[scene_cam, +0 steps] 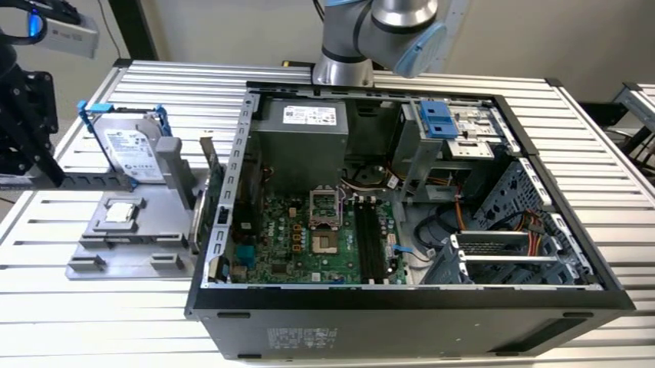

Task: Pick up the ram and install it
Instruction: 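Pick up the ram and move it above insertion slot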

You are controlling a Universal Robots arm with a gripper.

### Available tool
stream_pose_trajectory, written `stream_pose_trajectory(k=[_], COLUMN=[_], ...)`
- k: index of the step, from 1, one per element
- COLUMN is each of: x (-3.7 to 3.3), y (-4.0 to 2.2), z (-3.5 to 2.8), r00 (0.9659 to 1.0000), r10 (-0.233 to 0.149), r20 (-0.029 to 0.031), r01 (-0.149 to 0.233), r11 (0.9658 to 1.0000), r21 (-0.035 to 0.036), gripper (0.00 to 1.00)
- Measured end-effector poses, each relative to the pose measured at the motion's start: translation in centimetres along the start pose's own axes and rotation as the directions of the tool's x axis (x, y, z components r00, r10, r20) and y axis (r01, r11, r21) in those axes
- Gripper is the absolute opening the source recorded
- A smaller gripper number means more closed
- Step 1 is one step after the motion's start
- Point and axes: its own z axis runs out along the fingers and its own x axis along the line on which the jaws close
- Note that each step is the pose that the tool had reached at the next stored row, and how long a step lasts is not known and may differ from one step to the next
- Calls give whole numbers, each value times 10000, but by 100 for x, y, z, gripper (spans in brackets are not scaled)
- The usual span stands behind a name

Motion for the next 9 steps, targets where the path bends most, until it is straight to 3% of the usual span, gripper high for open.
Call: stream_pose_trajectory(k=[9], x=[3], y=[-1], z=[-184], r00=[10000], r10=[14], r20=[-1], r01=[-14], r11=[10000], r21=[0], gripper=[0])
